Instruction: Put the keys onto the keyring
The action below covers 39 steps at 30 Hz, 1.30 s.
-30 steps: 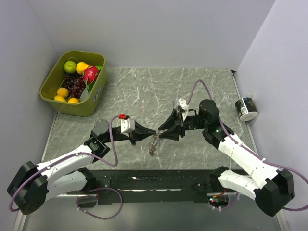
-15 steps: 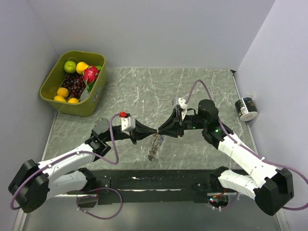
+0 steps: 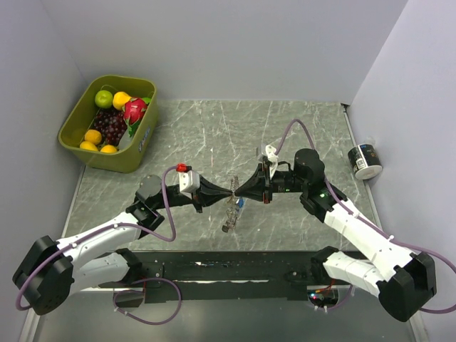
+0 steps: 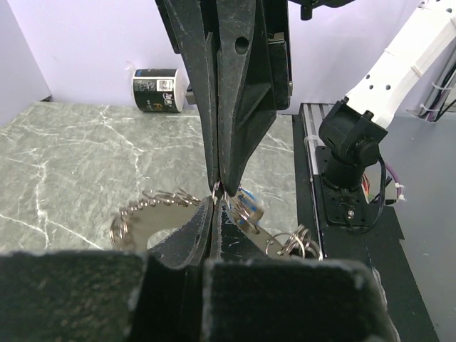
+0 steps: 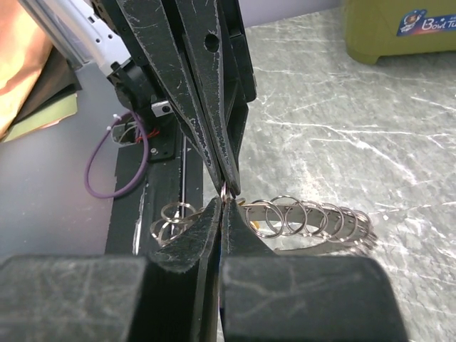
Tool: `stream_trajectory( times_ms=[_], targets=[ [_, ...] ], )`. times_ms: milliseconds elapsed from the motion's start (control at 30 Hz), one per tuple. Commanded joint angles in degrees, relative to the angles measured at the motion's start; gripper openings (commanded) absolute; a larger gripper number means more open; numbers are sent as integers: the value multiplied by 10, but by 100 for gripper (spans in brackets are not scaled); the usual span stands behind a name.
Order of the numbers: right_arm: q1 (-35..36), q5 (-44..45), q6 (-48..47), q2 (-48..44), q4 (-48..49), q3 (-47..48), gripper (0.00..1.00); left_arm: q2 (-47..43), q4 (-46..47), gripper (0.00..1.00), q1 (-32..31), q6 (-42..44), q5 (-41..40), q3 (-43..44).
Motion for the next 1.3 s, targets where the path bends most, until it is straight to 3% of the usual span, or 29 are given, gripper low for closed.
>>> stream_trajectory(
  times_ms=[0,200,300,333,433,633,667,900,1267],
  targets=[
    [-3,33,-11,-11,-19,10,0,-26,40,1,-2,0,17,29],
    [-4,33,-40,16,-73,40,0,-42,-92,8,-1,44,6,72],
    [-2,34,-47,19,-80,36,0,-45,-196,24,-1,68,14,110],
    [-1,42,-50,20,-92,37,0,-46,-241,35,-1,88,13,131],
    [1,56,-69,28,-122,50,0,-43,-307,53,-1,112,1,174],
    [5,54,-85,38,-149,64,0,20,-506,71,-2,185,33,288],
    [5,49,-90,43,-155,67,0,47,-563,71,-2,195,35,304],
    [10,29,-100,58,-143,57,0,162,-716,68,-17,274,22,419],
    [11,47,-106,53,-148,51,0,252,-770,45,-24,322,45,477]
  ],
)
